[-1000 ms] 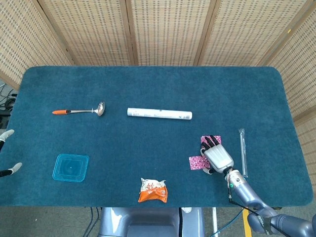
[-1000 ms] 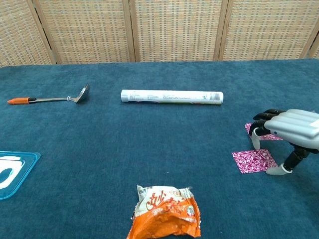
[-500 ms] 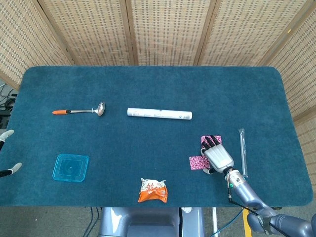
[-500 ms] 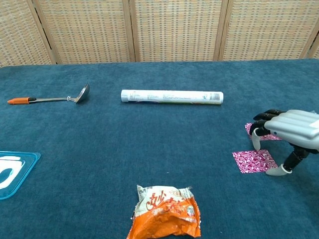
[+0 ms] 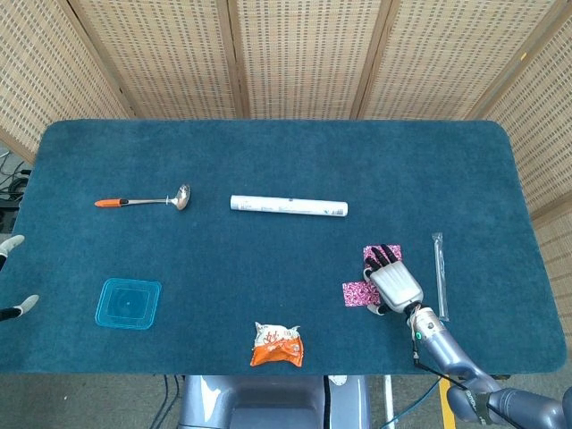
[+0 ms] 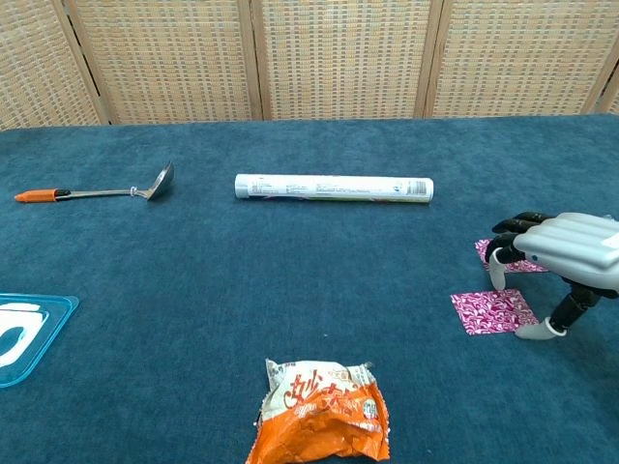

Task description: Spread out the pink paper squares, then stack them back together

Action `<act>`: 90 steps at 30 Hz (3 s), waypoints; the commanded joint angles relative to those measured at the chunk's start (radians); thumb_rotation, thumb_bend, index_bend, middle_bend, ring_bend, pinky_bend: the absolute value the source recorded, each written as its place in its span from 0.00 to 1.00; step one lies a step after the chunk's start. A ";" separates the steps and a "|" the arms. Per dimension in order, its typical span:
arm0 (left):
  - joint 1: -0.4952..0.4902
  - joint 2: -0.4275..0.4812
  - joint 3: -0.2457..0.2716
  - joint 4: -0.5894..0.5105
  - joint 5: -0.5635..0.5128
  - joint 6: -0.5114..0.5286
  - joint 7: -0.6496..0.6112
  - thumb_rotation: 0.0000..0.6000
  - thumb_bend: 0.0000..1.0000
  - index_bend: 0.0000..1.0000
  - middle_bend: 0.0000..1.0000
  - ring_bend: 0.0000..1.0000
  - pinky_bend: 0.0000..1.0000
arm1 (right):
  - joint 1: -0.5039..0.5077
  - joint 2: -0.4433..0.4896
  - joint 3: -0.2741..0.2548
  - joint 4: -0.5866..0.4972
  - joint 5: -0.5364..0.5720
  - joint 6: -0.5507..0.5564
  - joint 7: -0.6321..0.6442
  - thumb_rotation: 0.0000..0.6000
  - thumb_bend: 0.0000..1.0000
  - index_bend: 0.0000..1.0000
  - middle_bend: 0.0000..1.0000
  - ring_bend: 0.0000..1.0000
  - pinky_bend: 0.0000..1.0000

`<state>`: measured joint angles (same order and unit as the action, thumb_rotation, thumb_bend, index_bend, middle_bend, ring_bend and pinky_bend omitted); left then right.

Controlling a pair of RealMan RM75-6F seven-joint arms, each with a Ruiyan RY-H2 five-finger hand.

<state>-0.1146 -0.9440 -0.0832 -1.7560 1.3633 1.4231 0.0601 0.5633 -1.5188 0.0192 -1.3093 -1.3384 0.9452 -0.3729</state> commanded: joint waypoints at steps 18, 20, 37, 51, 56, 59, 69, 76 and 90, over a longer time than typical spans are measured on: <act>-0.002 0.003 -0.003 -0.003 0.006 0.003 -0.005 0.99 0.11 0.15 0.00 0.00 0.00 | 0.043 0.069 0.063 -0.079 0.018 -0.009 -0.002 1.00 0.35 0.43 0.23 0.00 0.00; -0.001 0.004 -0.002 -0.002 0.005 0.004 -0.006 0.99 0.11 0.15 0.00 0.00 0.00 | 0.057 0.078 0.074 -0.077 0.023 -0.020 -0.002 1.00 0.35 0.43 0.23 0.00 0.00; 0.012 0.004 0.001 -0.005 -0.005 0.015 -0.001 0.99 0.11 0.15 0.00 0.00 0.00 | 0.117 0.065 0.068 0.099 -0.011 -0.094 0.106 1.00 0.34 0.43 0.23 0.00 0.00; 0.018 0.005 0.001 -0.018 -0.008 0.025 0.016 0.99 0.11 0.15 0.00 0.00 0.00 | 0.129 0.035 0.048 0.220 -0.046 -0.112 0.196 1.00 0.26 0.43 0.22 0.00 0.00; 0.022 0.005 0.002 -0.024 -0.010 0.029 0.023 0.99 0.11 0.15 0.00 0.00 0.00 | 0.134 0.024 0.048 0.268 -0.049 -0.121 0.231 1.00 0.25 0.42 0.20 0.00 0.00; 0.022 0.005 0.002 -0.027 -0.010 0.030 0.028 0.99 0.11 0.15 0.00 0.00 0.00 | 0.137 0.020 0.047 0.289 -0.056 -0.122 0.250 1.00 0.23 0.40 0.20 0.00 0.00; 0.020 0.004 0.000 -0.038 -0.011 0.031 0.044 0.99 0.11 0.15 0.00 0.00 0.00 | 0.137 0.014 0.036 0.329 -0.074 -0.121 0.288 1.00 0.16 0.30 0.17 0.00 0.00; 0.020 0.000 -0.002 -0.043 -0.011 0.033 0.052 0.99 0.11 0.15 0.00 0.00 0.00 | 0.118 0.060 0.055 0.274 -0.064 -0.074 0.306 1.00 0.16 0.29 0.16 0.00 0.00; 0.025 -0.027 -0.006 -0.028 -0.014 0.055 0.077 1.00 0.12 0.15 0.00 0.00 0.00 | -0.029 0.231 0.121 -0.040 0.057 0.142 0.234 1.00 0.25 0.29 0.21 0.00 0.00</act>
<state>-0.0904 -0.9704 -0.0900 -1.7848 1.3487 1.4777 0.1373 0.5708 -1.3216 0.1284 -1.3022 -1.3087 1.0433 -0.1133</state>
